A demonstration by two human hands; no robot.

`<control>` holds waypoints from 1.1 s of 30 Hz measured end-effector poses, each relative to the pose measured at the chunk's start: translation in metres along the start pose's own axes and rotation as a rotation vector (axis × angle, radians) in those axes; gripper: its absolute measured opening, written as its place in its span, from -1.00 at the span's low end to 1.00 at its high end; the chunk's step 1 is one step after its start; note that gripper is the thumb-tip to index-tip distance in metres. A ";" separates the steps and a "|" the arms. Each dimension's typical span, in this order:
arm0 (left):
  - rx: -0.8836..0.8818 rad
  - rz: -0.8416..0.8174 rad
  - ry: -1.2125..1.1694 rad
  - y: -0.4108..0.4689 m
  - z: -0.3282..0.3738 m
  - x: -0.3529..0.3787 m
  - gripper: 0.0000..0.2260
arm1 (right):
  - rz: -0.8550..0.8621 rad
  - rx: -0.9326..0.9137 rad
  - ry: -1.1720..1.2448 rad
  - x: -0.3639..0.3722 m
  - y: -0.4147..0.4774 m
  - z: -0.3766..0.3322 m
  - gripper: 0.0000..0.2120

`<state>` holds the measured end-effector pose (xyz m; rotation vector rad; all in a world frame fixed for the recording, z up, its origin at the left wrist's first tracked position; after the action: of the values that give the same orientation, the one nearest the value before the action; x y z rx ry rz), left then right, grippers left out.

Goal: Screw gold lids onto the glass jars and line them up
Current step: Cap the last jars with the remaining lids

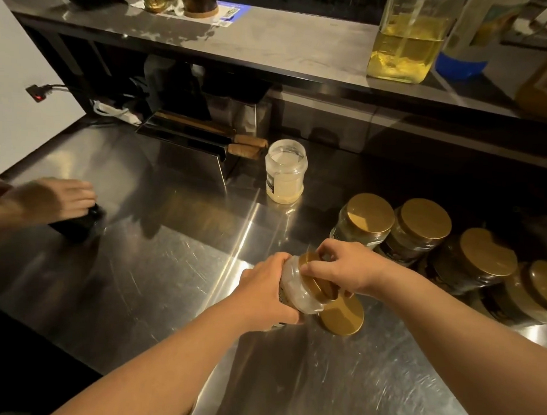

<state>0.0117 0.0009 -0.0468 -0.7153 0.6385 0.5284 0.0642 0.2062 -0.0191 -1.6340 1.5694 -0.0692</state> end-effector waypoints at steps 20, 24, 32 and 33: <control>0.045 0.024 -0.012 -0.002 -0.015 0.005 -0.13 | -0.003 0.197 -0.156 0.008 0.003 -0.016 -0.24; 0.054 0.027 -0.015 -0.002 -0.015 0.005 -0.11 | 0.002 0.357 -0.149 0.014 0.000 -0.017 0.01; -0.004 0.024 -0.074 -0.001 -0.023 0.004 -0.14 | -0.189 -0.043 0.006 -0.002 -0.010 -0.026 -0.08; -0.004 0.020 -0.073 -0.001 -0.023 0.004 -0.14 | -0.201 -0.067 0.015 -0.003 -0.009 -0.024 -0.09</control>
<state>0.0072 -0.0157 -0.0622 -0.6911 0.5775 0.5721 0.0573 0.1947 0.0032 -1.8435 1.4276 -0.1366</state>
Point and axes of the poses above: each hand's wrist, its own y-axis towards the middle knuckle, its own x-axis out of the palm, z = x × y, the point moved 2 cm from there along y, towards the middle knuckle, and after that the axes turned 5 degrees about y, right-handed, at the moved point
